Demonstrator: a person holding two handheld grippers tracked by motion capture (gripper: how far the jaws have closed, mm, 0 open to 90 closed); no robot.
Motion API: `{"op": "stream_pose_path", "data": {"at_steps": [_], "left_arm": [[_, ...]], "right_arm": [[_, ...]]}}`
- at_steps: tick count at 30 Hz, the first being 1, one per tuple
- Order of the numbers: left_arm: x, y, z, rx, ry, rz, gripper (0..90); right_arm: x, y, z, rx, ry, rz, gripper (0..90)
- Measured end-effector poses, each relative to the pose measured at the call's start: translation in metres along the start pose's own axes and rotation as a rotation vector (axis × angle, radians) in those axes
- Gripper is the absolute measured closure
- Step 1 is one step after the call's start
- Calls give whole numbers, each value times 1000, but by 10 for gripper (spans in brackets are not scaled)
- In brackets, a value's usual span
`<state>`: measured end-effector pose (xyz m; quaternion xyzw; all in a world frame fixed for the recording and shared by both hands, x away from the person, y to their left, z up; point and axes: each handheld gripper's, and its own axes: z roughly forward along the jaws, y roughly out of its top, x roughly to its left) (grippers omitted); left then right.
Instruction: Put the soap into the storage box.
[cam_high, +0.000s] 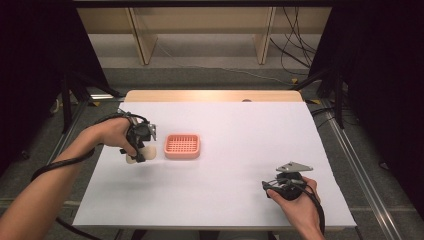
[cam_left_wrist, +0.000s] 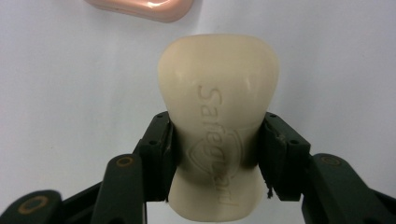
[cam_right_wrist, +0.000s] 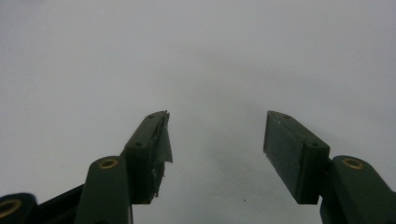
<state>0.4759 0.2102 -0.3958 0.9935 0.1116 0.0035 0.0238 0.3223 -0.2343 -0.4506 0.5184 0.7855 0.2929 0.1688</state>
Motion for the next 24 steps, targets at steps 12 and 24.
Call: {"op": "stream_pose_path", "data": {"at_steps": [12, 24], "left_arm": [[0, 5, 0, -1, -2, 4, 498], [1, 9, -1, -8, 3, 10, 498]], "right_arm": [[0, 0, 0, -1, 0, 3, 411], [0, 0, 0, 0, 0, 2, 411]]}}
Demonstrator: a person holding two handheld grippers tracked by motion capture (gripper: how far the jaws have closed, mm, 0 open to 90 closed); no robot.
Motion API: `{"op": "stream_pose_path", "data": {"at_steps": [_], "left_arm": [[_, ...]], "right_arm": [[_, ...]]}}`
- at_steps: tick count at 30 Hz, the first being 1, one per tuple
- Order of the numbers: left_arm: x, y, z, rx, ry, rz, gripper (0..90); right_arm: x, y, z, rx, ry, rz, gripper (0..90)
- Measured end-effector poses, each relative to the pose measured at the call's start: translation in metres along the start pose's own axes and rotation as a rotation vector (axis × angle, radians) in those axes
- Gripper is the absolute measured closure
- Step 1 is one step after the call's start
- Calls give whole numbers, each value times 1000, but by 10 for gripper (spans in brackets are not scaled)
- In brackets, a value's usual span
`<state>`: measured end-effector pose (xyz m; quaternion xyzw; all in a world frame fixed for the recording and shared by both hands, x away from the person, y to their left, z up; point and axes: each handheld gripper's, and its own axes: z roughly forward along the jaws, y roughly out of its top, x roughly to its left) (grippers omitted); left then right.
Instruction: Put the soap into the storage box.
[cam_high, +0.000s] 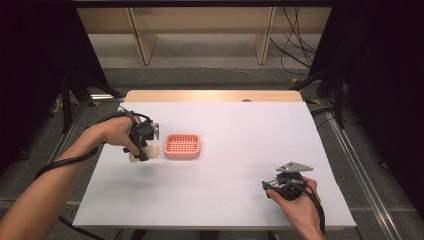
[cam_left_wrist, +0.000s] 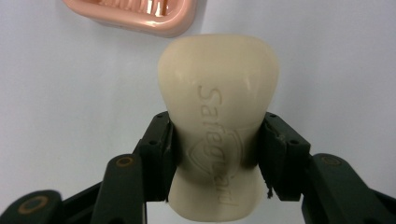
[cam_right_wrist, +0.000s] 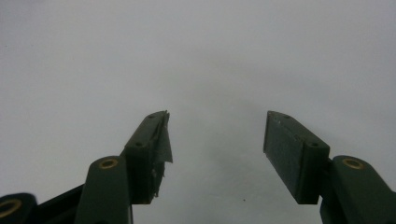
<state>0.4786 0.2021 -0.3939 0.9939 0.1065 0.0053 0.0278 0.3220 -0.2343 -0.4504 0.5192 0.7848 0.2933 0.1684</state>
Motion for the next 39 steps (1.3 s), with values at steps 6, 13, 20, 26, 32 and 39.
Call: {"op": "stream_pose_path", "data": {"at_steps": [6, 13, 20, 26, 32, 39], "left_arm": [[0, 2, 0, -1, 0, -2, 498], [1, 6, -1, 0, 3, 2, 498], [0, 9, -1, -2, 7, 14, 498], [0, 11, -1, -3, 3, 16, 498], [1, 13, -1, -10, 1, 14, 498], [4, 19, -3, -13, 16, 36, 498]], "right_arm": [[0, 0, 0, 0, -1, -6, 411], [0, 0, 0, 0, -1, -7, 411], [0, 0, 0, -1, 0, -7, 411], [0, 0, 0, -1, -1, -9, 411], [0, 0, 0, 0, -1, -7, 411], [0, 0, 0, -2, 1, -3, 411]]}}
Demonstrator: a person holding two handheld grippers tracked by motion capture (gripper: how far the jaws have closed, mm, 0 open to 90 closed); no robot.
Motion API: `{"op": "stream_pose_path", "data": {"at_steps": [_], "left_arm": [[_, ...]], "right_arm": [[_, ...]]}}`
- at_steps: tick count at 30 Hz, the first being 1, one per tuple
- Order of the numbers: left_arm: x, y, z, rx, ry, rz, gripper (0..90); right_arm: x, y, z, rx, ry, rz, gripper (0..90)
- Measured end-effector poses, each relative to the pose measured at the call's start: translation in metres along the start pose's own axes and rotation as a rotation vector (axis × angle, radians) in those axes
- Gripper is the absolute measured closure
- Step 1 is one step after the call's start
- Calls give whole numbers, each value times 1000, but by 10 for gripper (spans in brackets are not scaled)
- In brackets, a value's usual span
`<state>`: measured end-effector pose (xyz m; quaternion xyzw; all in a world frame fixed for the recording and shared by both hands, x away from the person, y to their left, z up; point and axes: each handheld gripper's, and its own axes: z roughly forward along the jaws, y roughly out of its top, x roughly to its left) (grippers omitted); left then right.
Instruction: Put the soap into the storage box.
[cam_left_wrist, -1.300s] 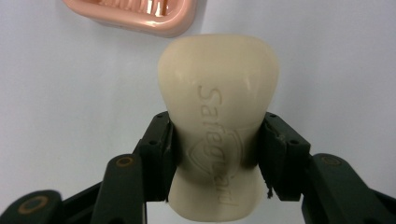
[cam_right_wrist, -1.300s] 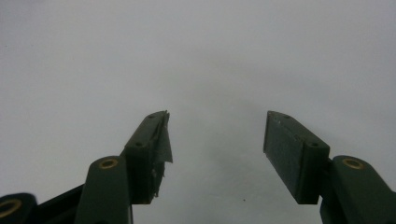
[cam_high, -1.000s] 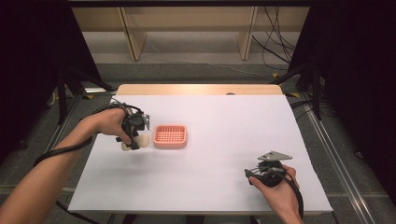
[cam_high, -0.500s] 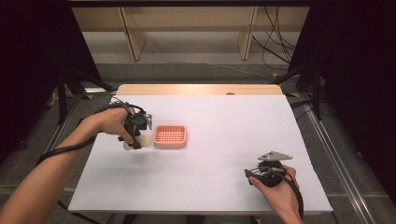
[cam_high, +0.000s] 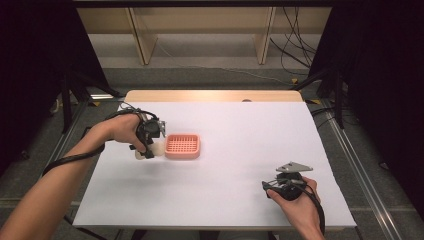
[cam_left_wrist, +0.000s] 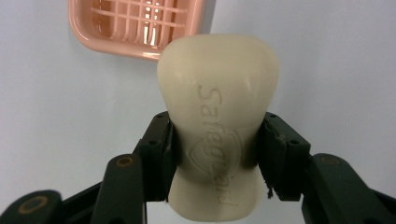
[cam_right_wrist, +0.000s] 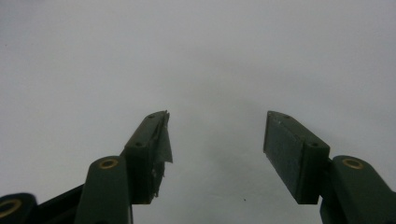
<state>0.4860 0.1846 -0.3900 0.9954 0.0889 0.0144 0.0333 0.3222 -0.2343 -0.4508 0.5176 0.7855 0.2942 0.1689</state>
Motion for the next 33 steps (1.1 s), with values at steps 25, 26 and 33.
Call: {"op": "stream_pose_path", "data": {"at_steps": [25, 26, 33], "left_arm": [[6, 13, -6, -18, 21, 12, 498], [6, 14, -6, -20, 18, 12, 498], [8, 18, -6, -22, 13, 4, 498]], "right_arm": [[0, 0, 1, 3, -1, -5, 411], [0, 0, 1, 2, -1, -4, 411], [-1, -1, 2, 1, 2, -6, 411]]}}
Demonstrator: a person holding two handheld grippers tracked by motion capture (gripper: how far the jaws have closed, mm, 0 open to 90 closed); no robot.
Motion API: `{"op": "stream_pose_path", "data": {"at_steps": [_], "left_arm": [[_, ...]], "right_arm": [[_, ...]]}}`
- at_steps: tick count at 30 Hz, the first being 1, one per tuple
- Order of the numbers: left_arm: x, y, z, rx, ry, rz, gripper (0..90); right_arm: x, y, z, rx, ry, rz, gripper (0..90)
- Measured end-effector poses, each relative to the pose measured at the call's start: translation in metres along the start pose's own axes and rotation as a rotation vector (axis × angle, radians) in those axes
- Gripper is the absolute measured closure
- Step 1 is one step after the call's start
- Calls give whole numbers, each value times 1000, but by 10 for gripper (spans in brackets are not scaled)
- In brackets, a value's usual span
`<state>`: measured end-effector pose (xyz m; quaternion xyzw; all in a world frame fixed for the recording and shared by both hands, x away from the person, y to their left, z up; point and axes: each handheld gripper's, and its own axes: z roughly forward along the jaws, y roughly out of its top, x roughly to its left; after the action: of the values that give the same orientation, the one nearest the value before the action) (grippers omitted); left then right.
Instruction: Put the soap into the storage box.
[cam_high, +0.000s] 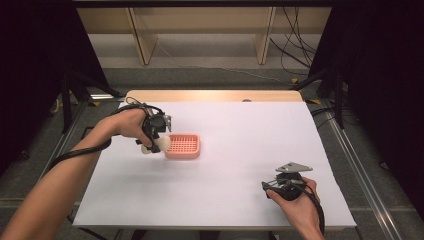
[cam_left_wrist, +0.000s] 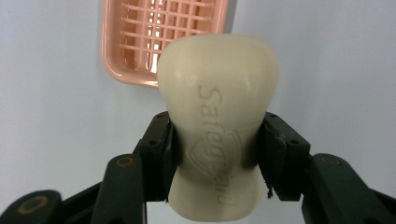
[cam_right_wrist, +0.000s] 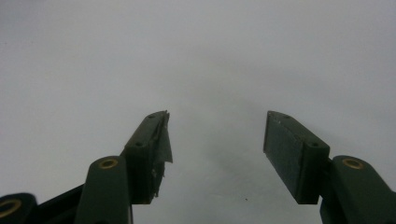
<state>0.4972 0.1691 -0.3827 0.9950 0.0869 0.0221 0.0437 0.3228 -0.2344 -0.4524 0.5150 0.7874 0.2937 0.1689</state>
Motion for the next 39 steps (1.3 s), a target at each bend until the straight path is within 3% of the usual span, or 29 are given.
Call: {"op": "stream_pose_path", "data": {"at_steps": [1, 26, 34, 39], "left_arm": [[1, 1, 0, -3, 14, 13, 498], [7, 17, 3, -21, 28, 22, 498], [13, 30, 3, -36, 41, 27, 498], [19, 41, 9, -51, 60, 53, 498]], "right_arm": [[0, 0, 0, 1, 0, 1, 411], [0, -1, -1, -1, 0, 13, 411], [-1, -1, -1, 5, -2, 9, 411], [-1, -1, -1, -1, 2, 15, 411]]}}
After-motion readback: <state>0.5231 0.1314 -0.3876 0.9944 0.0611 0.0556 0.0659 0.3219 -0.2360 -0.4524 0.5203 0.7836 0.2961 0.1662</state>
